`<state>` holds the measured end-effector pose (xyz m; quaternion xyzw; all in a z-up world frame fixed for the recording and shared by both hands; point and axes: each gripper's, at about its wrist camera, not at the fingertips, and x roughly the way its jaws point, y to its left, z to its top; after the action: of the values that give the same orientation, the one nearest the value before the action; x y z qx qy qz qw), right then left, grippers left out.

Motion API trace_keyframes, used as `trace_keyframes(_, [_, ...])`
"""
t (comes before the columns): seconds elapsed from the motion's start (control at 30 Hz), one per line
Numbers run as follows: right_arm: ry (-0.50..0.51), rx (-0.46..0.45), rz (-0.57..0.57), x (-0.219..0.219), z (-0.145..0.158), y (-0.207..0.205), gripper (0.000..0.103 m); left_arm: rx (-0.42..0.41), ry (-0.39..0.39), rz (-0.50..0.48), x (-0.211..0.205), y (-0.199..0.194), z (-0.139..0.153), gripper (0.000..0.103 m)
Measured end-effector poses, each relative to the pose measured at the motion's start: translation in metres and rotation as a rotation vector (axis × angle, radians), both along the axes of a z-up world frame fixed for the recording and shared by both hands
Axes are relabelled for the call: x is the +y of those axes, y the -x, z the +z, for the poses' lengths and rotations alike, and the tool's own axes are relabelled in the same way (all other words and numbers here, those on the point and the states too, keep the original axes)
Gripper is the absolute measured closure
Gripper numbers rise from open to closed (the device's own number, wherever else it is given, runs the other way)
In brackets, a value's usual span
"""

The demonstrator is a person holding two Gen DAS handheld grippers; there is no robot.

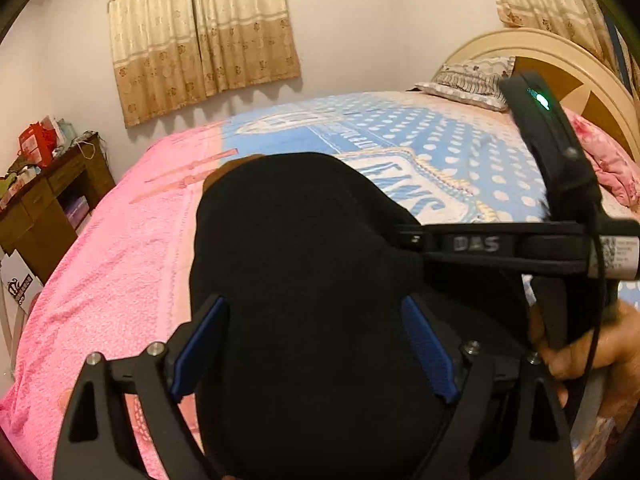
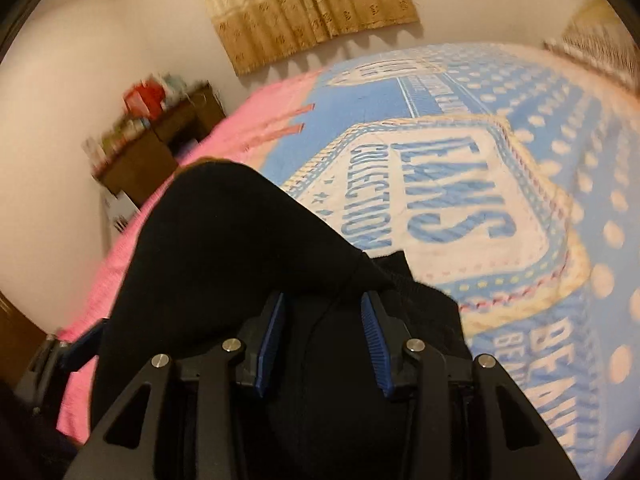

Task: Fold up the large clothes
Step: 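Press the rolled black bundle down with both tools and release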

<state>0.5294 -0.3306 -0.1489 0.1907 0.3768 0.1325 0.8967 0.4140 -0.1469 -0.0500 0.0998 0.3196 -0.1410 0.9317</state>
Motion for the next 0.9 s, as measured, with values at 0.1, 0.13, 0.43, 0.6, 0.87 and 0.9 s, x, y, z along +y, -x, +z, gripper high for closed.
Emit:
trace_keyframes(0.1, [-0.072, -0.013, -0.028, -0.01, -0.006, 0.006, 0.063, -0.02, -0.013, -0.012, -0.003, -0.001, 0.0, 0.012])
trace_keyframes(0.13, [-0.064, -0.019, -0.035, -0.009, -0.006, 0.007, 0.063, -0.025, -0.004, -0.021, -0.003, -0.002, -0.001, 0.011])
trace_keyframes(0.43, [-0.086, -0.009, -0.105, -0.018, -0.009, 0.001, 0.063, -0.009, -0.022, -0.014, -0.009, -0.009, -0.003, 0.006])
trace_keyframes(0.6, [0.037, -0.054, -0.164, -0.008, 0.013, 0.039, 0.06, -0.02, -0.036, -0.021, -0.009, 0.0, -0.002, 0.006])
trace_keyframes(0.87, [0.06, -0.081, -0.237, -0.011, 0.0, 0.092, 0.05, -0.039, -0.082, -0.012, -0.015, 0.001, -0.003, 0.006])
trace_keyframes(0.9, [0.03, -0.086, -0.26, -0.015, -0.006, 0.092, 0.044, -0.038, -0.083, -0.011, -0.015, 0.0, -0.003, 0.006])
